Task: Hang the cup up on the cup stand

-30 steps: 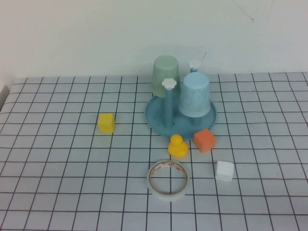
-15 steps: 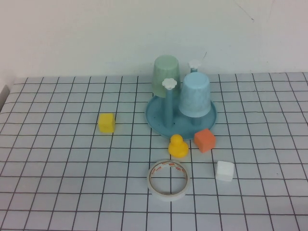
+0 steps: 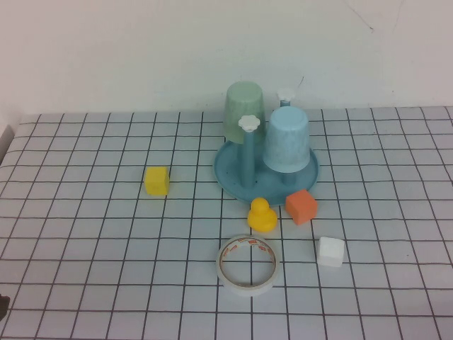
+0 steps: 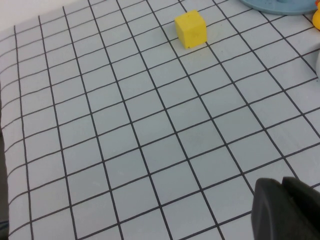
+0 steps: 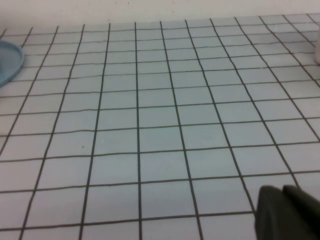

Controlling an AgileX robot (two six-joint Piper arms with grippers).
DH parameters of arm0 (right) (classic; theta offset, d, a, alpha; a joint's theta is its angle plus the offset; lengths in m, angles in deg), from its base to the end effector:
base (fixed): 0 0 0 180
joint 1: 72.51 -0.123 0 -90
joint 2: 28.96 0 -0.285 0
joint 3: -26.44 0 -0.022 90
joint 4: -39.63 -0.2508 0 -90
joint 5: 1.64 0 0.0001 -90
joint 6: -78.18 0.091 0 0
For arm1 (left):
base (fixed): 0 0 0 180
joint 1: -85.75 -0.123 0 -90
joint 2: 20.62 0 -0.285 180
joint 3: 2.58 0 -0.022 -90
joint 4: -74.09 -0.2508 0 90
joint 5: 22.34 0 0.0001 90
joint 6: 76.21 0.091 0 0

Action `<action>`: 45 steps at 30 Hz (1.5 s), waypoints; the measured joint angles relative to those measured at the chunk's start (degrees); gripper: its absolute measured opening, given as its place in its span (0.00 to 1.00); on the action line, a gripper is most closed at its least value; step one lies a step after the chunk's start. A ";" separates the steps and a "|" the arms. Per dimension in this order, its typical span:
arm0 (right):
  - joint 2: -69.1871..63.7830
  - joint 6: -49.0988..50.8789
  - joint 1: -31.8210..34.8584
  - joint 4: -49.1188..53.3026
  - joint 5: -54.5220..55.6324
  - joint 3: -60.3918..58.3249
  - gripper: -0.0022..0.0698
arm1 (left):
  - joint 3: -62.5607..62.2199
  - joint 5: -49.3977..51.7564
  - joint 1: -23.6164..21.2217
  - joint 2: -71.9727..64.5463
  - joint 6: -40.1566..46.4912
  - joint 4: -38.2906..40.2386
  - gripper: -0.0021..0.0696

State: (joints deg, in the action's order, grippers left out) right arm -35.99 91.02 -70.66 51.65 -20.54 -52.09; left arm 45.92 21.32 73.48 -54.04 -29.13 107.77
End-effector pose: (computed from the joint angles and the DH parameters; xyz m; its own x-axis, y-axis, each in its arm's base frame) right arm 0.0533 -0.0079 0.1771 -0.2405 0.0330 -0.9701 0.1037 0.9946 0.0082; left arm 0.0854 -0.0171 0.2944 -0.4142 0.2540 -0.8740 0.2976 0.9453 0.1337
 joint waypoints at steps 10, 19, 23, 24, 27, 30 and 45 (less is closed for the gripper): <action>0.00 0.00 0.00 0.00 -0.11 0.00 0.03 | 0.00 0.22 0.00 0.00 0.00 0.00 0.03; 0.00 0.00 0.00 0.00 -0.36 0.03 0.03 | 0.00 -0.74 8.46 0.89 0.00 -4.41 0.03; 0.00 0.00 0.00 0.00 -0.45 0.03 0.03 | 0.83 -2.57 12.44 4.56 -0.11 -10.38 0.03; 0.00 0.00 0.00 0.00 -0.45 0.03 0.03 | 1.50 -4.20 12.70 5.95 -0.97 -11.02 0.03; 0.00 0.00 0.00 0.00 -0.45 0.14 0.03 | 5.36 -12.29 12.94 10.73 -10.40 -12.70 0.03; 0.00 0.00 0.00 0.00 -0.45 0.13 0.03 | 11.13 -22.63 12.98 15.90 -22.63 -16.86 0.03; 0.00 0.00 0.00 0.00 -0.80 0.13 0.03 | 29.77 -33.81 7.04 26.32 -35.47 -29.65 0.03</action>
State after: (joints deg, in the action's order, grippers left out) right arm -35.99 91.02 -70.66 51.65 -21.35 -51.96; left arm 75.69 -12.49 80.51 -27.73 -64.60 78.12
